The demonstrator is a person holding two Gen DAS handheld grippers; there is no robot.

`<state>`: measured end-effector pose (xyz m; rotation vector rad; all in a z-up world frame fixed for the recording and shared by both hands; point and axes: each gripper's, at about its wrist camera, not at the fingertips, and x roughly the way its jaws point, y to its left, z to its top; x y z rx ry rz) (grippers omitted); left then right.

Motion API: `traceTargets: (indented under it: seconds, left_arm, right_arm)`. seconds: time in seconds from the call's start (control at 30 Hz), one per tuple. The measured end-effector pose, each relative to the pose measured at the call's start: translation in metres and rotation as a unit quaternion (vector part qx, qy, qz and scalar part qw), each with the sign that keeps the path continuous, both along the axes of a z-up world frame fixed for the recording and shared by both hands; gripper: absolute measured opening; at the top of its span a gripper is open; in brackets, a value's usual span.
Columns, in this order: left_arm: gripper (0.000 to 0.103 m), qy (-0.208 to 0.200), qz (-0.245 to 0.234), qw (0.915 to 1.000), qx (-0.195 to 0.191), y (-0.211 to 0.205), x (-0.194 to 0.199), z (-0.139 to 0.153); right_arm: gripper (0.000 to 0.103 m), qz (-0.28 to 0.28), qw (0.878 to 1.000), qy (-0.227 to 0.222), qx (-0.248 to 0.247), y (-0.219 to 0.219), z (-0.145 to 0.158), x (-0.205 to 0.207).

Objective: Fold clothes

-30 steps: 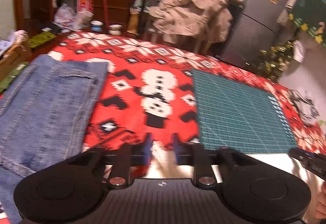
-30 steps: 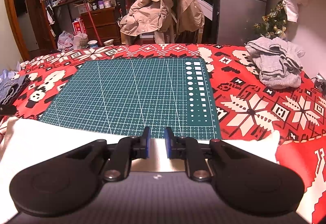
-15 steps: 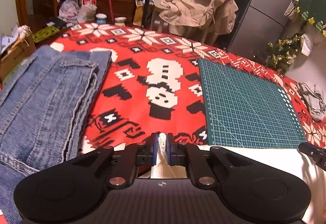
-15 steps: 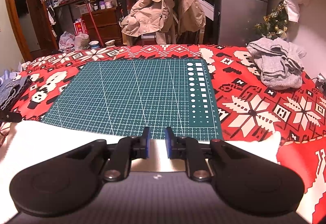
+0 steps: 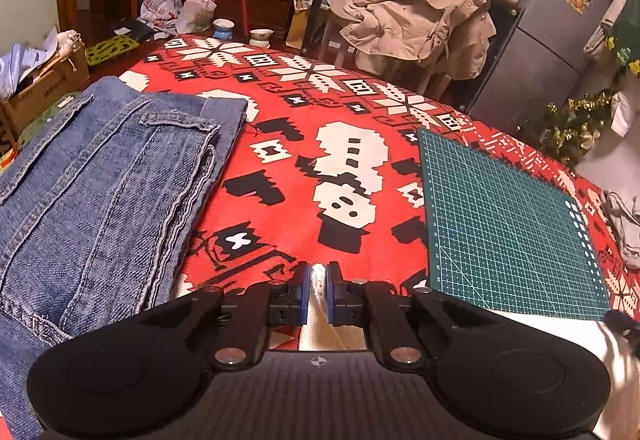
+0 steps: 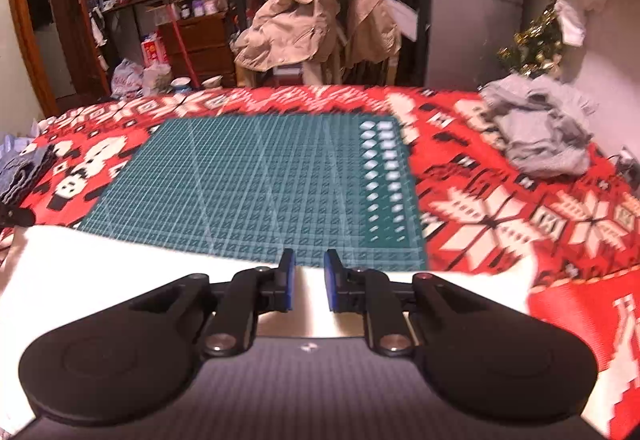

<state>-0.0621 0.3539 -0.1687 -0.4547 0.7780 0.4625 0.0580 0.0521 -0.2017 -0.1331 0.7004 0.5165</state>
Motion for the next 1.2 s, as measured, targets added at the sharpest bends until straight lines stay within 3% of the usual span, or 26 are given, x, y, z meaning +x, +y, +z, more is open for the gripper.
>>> traceTargets:
  seconds: [0.23, 0.3, 0.4, 0.5, 0.67, 0.7, 0.77, 0.8, 1.03, 1.2]
  left_arm:
    - [0.009, -0.003, 0.01, 0.9999, -0.007, 0.001, 0.004, 0.0]
    - [0.009, -0.003, 0.012, 0.9999, -0.011, 0.002, 0.004, 0.0]
    - [0.009, -0.003, 0.012, 0.9998, -0.013, 0.002, 0.004, -0.001]
    - [0.009, -0.004, 0.012, 0.9998, -0.017, 0.003, 0.004, -0.001]
    - [0.009, -0.002, 0.011, 0.9998, -0.015, 0.003, 0.004, -0.003]
    - [0.009, -0.002, 0.013, 0.9998, -0.014, 0.003, 0.005, -0.003]
    - [0.008, -0.001, 0.019, 0.9998, -0.011, 0.002, 0.005, -0.003]
    - [0.007, -0.002, 0.022, 0.9997, -0.007, 0.001, 0.005, -0.001]
    - [0.007, -0.046, 0.024, 0.9985, 0.019, 0.001, 0.017, 0.027]
    - [0.007, -0.03, 0.023, 0.9987, 0.033, 0.011, 0.056, 0.025]
  right_arm:
    - [0.022, -0.109, 0.994, -0.015, 0.009, -0.077, 0.026, 0.02]
    - [0.024, -0.143, 0.99, 0.001, 0.013, -0.098, 0.026, 0.031]
    - [0.029, -0.181, 0.979, 0.057, 0.067, -0.127, 0.022, 0.052]
    - [0.032, -0.169, 0.975, 0.091, 0.113, -0.136, 0.018, 0.059]
    - [0.035, -0.143, 0.982, 0.092, 0.086, -0.118, 0.01, 0.056]
    - [0.034, -0.142, 0.981, 0.099, 0.083, -0.114, 0.006, 0.057]
    - [0.014, -0.144, 0.98, 0.112, 0.078, -0.108, 0.0, 0.062]
    - [0.009, -0.148, 0.979, 0.116, 0.073, -0.105, -0.003, 0.063]
    - [0.006, -0.172, 0.977, 0.069, 0.109, -0.102, 0.016, 0.065]
    - [0.006, -0.172, 0.976, 0.068, 0.113, -0.089, 0.015, 0.097]
